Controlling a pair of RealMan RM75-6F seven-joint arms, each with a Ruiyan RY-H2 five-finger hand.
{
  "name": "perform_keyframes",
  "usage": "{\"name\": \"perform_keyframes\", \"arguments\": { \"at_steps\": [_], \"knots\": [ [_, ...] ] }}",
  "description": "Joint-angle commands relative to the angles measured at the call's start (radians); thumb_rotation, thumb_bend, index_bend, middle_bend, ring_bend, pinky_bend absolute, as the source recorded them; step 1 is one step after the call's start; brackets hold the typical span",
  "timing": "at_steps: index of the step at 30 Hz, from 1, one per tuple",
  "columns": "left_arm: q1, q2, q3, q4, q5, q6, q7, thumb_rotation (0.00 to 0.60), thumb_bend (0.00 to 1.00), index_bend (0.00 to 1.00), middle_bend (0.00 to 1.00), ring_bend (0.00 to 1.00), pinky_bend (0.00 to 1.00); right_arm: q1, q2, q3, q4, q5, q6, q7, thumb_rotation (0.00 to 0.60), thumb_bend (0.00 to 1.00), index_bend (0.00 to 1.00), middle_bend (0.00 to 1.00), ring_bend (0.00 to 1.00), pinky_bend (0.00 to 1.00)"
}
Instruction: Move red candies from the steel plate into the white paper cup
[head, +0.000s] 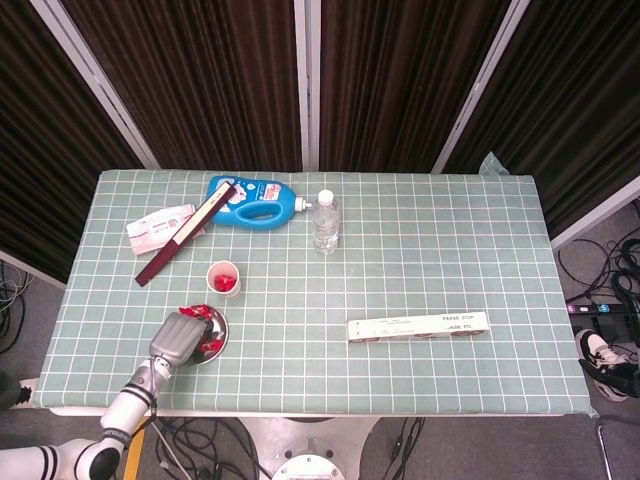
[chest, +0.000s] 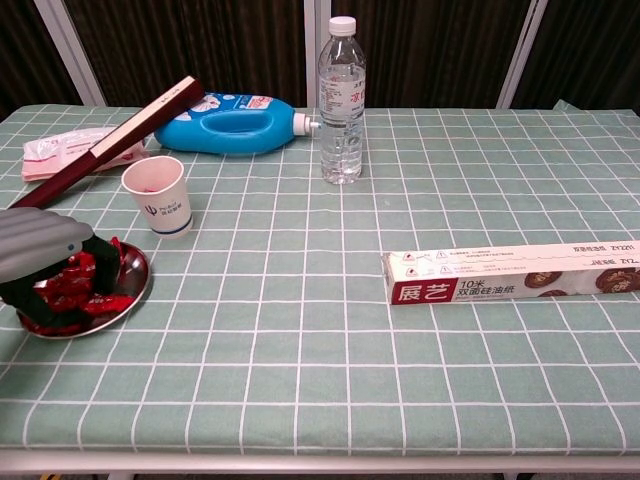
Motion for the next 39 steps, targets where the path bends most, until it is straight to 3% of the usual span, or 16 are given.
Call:
{"name": "perform_keyframes", "arguments": {
  "at_steps": [1, 8, 24, 32, 39],
  "knots": [
    [0.0, -0.007, -0.001, 0.014, 0.0, -0.002, -0.003, 0.6, 0.33, 0.53, 0.54, 0.92, 1.0, 0.0, 0.0, 0.0, 0.0, 0.001, 0.0, 0.0, 0.6, 0.03, 0.0, 0.13, 0.0, 0.35],
    [-0.002, -0.015, 0.001, 0.041, 0.01, -0.006, -0.005, 0.6, 0.35, 0.55, 0.56, 0.92, 1.0, 0.001, 0.002, 0.001, -0.003, 0.001, 0.0, -0.004, 0.6, 0.03, 0.0, 0.13, 0.0, 0.35],
    [-0.001, -0.02, -0.007, 0.086, 0.076, -0.025, -0.127, 0.6, 0.49, 0.71, 0.76, 0.94, 1.0, -0.003, 0.004, 0.002, -0.006, 0.003, 0.006, -0.004, 0.6, 0.03, 0.0, 0.14, 0.0, 0.35],
    [-0.021, 0.085, -0.074, -0.01, 0.1, -0.012, -0.231, 0.6, 0.51, 0.72, 0.77, 0.94, 1.0, -0.002, 0.001, 0.002, 0.0, 0.002, 0.005, 0.001, 0.6, 0.03, 0.0, 0.14, 0.0, 0.35],
    [-0.097, 0.127, -0.173, -0.04, 0.064, -0.043, -0.229, 0.6, 0.51, 0.71, 0.77, 0.94, 1.0, -0.003, -0.001, 0.002, 0.006, 0.003, 0.006, 0.006, 0.6, 0.03, 0.0, 0.14, 0.0, 0.35]
  ]
}}
